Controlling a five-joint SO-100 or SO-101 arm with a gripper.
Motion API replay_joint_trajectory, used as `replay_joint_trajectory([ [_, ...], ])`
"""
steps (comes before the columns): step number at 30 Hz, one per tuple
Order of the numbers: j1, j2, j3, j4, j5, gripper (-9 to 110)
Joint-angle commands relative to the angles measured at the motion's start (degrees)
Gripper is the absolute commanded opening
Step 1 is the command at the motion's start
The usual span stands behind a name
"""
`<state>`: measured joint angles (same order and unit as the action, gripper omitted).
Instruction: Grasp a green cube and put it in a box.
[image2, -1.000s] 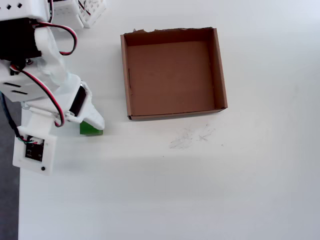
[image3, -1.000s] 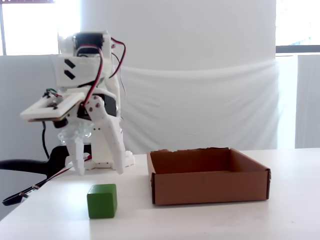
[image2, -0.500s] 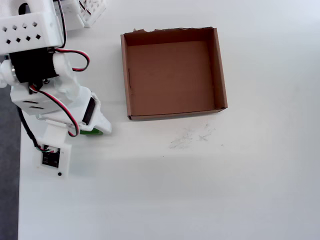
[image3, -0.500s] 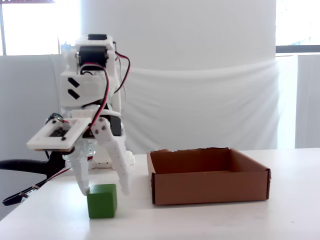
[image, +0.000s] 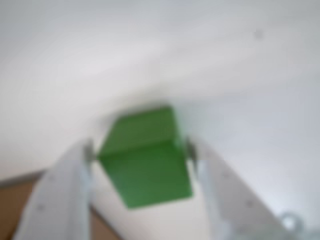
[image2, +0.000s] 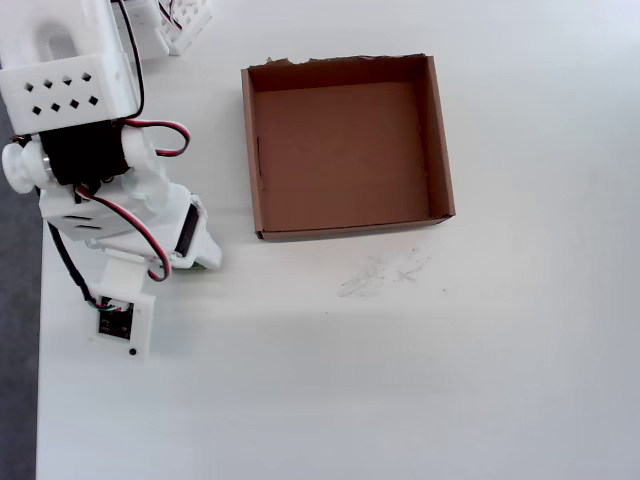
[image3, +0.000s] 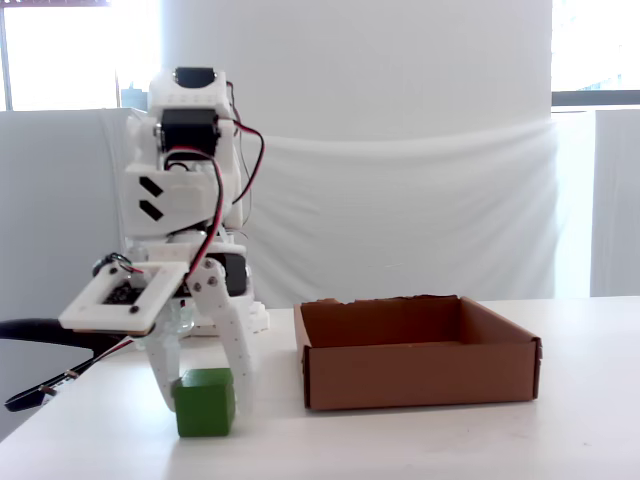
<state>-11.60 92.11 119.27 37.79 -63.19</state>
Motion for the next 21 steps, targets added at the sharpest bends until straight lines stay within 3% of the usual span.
replay_joint_trajectory([
  [1, -0.8, 0.3, -2.6, -0.8, -0.5, 23],
  [21, -1.1, -1.5, -5.0, 1.4, -0.4, 16],
])
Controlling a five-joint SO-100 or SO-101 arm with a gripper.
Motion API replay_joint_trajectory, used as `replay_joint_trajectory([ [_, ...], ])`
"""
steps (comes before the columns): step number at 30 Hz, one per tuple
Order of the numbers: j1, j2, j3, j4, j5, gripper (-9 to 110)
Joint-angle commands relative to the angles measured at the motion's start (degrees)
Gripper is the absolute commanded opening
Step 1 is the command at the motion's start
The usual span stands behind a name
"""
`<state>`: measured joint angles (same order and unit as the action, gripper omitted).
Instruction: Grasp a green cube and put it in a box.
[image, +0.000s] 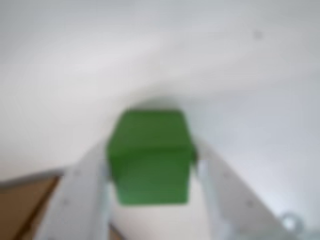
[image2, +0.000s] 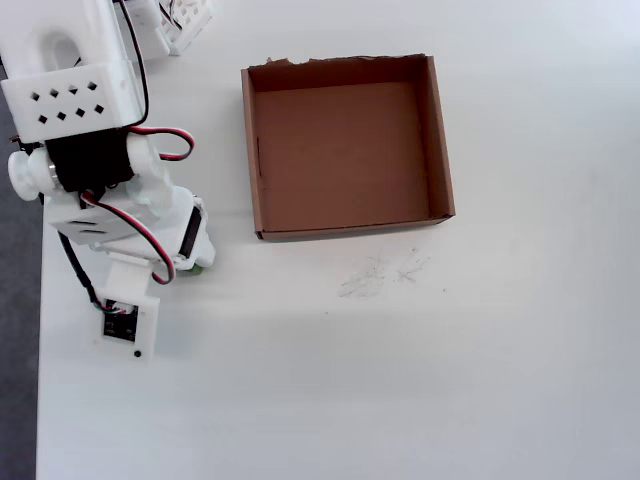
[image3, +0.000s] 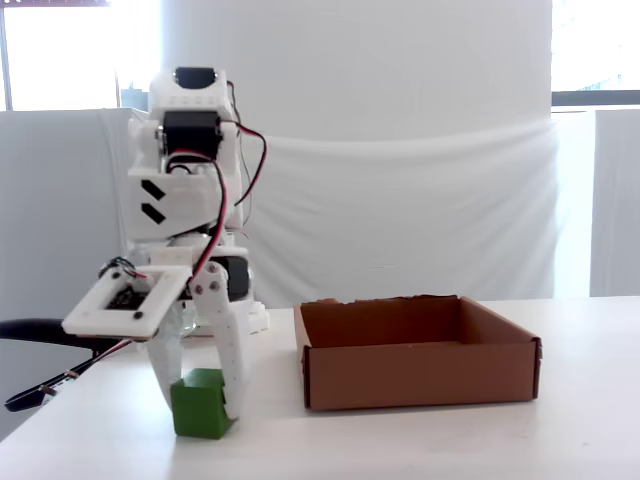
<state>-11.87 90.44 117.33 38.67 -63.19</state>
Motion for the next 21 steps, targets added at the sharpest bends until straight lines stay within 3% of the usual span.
replay_joint_trajectory([
  [1, -0.8, 0.2, -3.1, 0.5, -0.4, 16],
  [21, -2.5, 2.4, -7.7, 6.1, -0.4, 15],
])
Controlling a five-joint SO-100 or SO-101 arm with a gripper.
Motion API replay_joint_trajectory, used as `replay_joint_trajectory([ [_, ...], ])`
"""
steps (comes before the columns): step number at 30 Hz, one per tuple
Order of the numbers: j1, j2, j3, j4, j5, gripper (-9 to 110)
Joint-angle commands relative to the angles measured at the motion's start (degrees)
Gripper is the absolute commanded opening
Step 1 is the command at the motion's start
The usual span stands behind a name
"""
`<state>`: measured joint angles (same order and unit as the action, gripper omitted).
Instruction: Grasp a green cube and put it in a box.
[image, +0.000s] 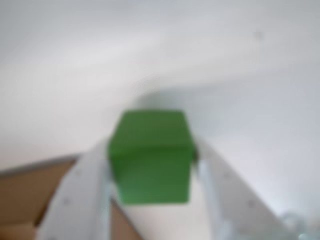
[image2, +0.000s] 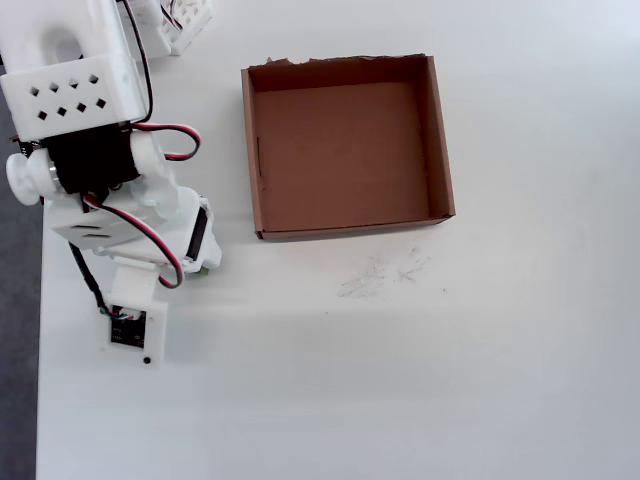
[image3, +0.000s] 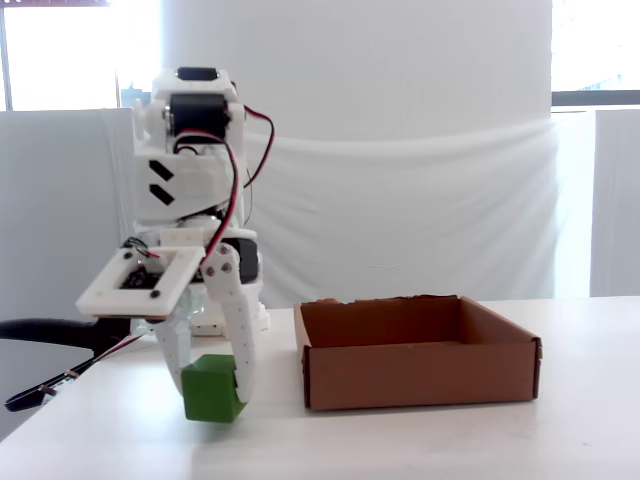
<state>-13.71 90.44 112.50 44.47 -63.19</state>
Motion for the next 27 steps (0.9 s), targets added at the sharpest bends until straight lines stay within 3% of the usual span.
replay_joint_trajectory([
  [1, -0.9, 2.8, -3.6, 1.3, -0.4, 14],
  [13, -10.4, 6.4, -16.8, 17.2, 1.8, 14],
  [27, -26.7, 13.2, -13.4, 23.1, 4.5, 13],
])
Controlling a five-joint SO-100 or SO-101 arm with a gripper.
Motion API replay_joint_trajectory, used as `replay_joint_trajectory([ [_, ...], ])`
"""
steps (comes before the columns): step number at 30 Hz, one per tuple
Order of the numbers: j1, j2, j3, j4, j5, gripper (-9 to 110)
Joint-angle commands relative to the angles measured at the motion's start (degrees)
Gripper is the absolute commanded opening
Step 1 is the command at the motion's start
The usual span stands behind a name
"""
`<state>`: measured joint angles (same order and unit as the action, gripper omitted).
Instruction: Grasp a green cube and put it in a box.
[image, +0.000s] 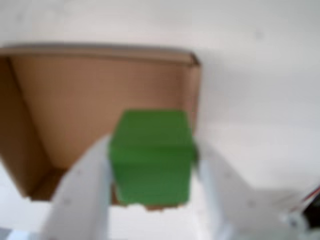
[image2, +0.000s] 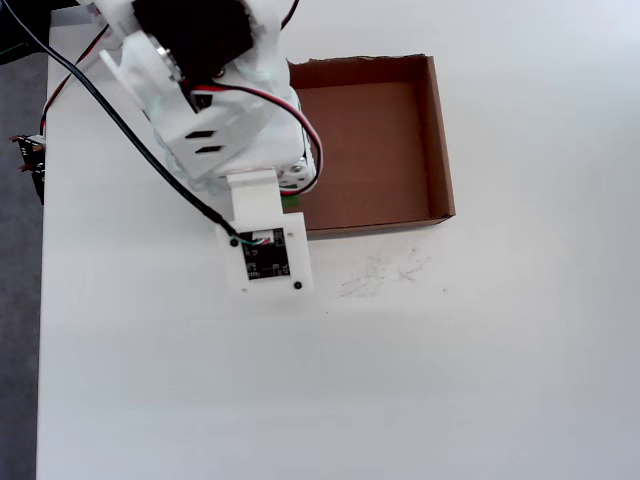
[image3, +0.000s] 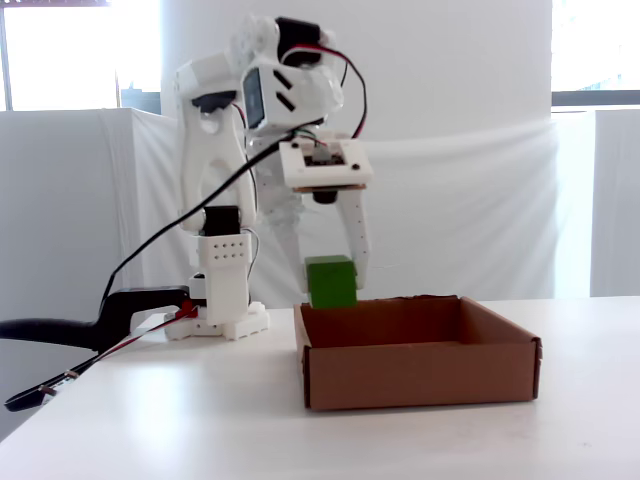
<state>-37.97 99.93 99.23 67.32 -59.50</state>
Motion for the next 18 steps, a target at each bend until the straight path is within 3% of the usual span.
replay_joint_trajectory([
  [1, -3.4, 3.7, 0.5, 0.3, 0.9, 13],
  [18, -11.4, -0.4, 17.1, -16.7, 2.5, 14],
])
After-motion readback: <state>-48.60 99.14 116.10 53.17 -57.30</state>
